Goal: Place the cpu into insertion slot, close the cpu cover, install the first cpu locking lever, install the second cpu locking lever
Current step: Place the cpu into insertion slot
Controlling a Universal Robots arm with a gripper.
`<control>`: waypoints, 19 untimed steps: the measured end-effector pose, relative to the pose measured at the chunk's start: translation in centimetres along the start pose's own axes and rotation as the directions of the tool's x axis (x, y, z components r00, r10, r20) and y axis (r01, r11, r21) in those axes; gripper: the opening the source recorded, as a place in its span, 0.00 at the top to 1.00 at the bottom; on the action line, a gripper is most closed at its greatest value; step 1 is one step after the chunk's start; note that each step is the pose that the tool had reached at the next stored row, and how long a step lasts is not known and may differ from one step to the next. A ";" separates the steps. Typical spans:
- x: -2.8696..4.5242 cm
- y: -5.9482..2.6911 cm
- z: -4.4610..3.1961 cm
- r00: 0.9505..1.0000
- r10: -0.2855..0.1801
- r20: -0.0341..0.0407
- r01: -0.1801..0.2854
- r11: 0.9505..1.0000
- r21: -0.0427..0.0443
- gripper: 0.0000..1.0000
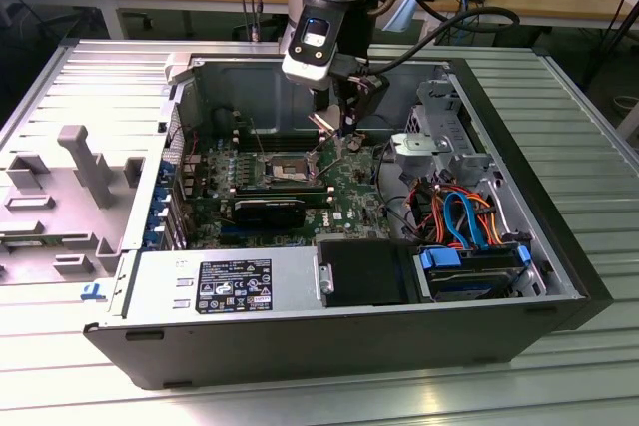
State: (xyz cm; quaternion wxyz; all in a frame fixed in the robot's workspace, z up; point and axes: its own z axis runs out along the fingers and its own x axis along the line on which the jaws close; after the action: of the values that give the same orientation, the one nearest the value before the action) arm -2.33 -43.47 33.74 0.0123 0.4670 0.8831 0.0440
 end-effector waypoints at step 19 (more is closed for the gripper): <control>0.00 0.00 0.02 1.000 0.019 0.002 -0.019 1.000 0.000 0.45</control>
State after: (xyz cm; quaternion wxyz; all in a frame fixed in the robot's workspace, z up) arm -2.33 -43.47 33.73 0.0127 0.4752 0.8787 0.0439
